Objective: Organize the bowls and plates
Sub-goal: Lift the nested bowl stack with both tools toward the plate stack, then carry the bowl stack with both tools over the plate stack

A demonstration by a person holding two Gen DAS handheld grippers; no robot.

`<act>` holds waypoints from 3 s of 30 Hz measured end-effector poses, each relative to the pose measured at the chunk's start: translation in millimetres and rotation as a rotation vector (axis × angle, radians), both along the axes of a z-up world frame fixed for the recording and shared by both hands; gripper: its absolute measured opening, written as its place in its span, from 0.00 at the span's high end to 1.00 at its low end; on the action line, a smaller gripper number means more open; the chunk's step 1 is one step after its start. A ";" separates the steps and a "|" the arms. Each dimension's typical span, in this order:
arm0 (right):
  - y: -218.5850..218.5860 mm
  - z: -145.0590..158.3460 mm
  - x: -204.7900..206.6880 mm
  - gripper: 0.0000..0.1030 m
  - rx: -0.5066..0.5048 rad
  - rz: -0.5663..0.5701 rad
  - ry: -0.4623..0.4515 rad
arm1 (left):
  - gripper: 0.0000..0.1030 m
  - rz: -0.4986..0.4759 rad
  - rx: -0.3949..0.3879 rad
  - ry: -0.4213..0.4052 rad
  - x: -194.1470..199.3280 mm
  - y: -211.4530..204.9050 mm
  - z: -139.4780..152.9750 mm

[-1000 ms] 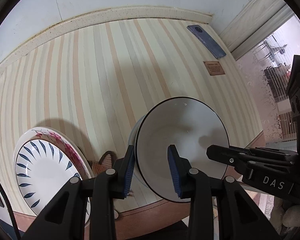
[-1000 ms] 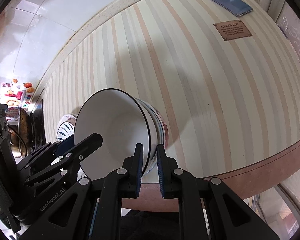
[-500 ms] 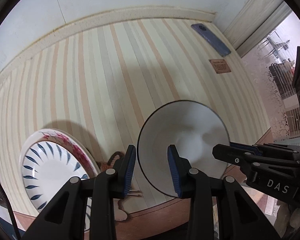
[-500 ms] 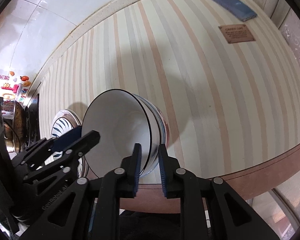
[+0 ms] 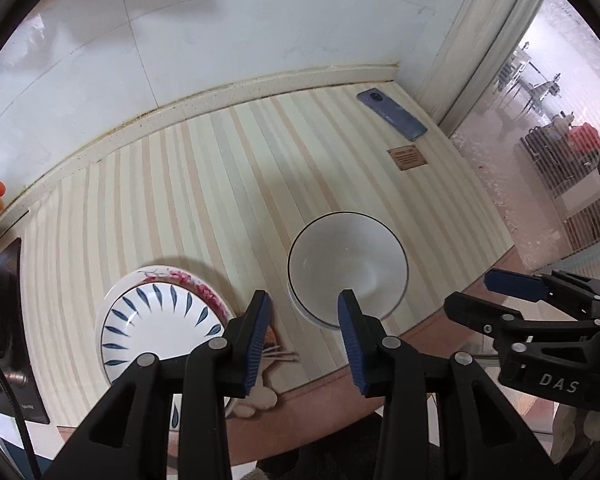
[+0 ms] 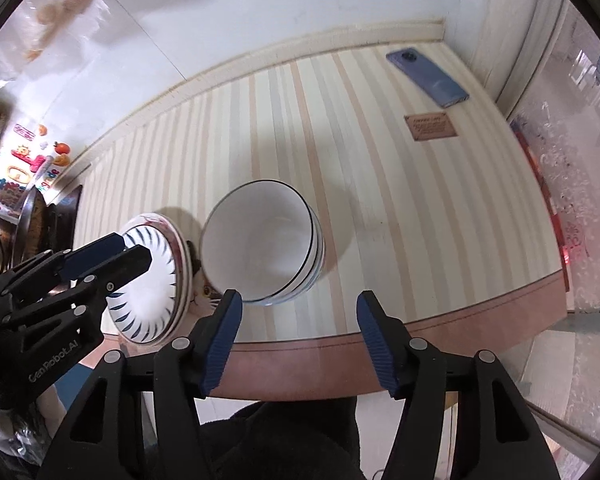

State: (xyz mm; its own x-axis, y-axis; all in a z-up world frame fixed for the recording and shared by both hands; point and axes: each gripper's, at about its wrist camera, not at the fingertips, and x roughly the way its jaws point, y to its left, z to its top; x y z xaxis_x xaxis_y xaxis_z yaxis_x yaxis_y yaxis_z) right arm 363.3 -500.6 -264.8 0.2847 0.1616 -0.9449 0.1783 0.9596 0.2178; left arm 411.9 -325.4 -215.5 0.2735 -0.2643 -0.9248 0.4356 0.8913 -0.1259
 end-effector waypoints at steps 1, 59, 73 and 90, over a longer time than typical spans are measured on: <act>-0.5 5.6 -4.4 0.38 -0.002 -0.004 -0.011 | 0.66 -0.002 -0.003 -0.004 -2.3 1.5 3.2; -44.5 -197.7 82.3 0.45 0.565 -0.191 0.217 | 0.47 0.001 -0.242 0.602 112.0 -34.1 -183.6; -32.9 -197.6 87.6 0.46 0.612 -0.217 0.233 | 0.48 0.064 -0.212 0.569 109.8 -18.7 -170.9; 41.4 -144.7 126.4 0.46 0.594 -0.022 0.225 | 0.48 0.225 -0.259 0.471 115.0 70.4 -124.8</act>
